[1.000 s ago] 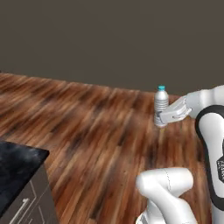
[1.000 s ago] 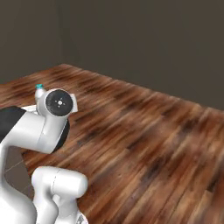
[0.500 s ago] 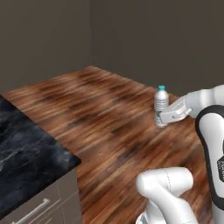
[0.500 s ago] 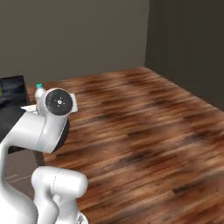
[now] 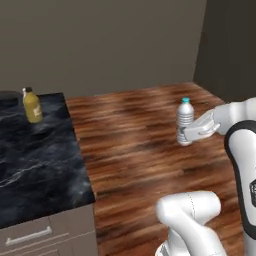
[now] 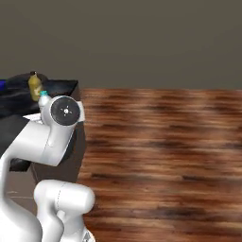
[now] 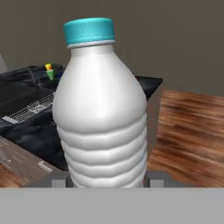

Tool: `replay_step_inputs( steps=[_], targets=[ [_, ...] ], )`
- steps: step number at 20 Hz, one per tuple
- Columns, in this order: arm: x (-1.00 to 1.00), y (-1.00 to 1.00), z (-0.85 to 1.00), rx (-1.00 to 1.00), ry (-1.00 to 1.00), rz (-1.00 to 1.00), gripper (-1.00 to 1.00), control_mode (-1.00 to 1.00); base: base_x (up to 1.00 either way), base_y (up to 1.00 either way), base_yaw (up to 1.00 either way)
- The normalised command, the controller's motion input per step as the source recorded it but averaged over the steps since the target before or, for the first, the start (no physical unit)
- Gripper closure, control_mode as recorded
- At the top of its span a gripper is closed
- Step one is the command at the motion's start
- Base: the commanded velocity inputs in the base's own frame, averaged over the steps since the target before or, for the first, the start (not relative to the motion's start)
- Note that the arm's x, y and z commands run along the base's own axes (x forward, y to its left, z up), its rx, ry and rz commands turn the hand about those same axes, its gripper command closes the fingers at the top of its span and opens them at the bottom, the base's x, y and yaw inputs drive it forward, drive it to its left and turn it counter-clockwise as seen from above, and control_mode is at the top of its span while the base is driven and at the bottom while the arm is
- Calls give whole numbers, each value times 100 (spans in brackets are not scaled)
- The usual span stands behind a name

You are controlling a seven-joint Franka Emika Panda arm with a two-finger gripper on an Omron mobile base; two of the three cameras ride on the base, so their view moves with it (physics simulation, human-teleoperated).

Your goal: Place the drinks on the dining counter in a tight cluster.

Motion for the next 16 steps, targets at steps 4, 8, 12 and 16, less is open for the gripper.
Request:
replay_step_inputs(
  steps=[4,8,12,16],
  targets=[
    [0,0,0,0,0,0,100,100,89,-20,87],
    [0,0,0,0,0,0,100,100,76,-60,72],
    [0,0,0,0,0,0,100,100,52,-100,38],
    [0,0,0,0,0,0,100,100,28,-100,16]
  ],
)
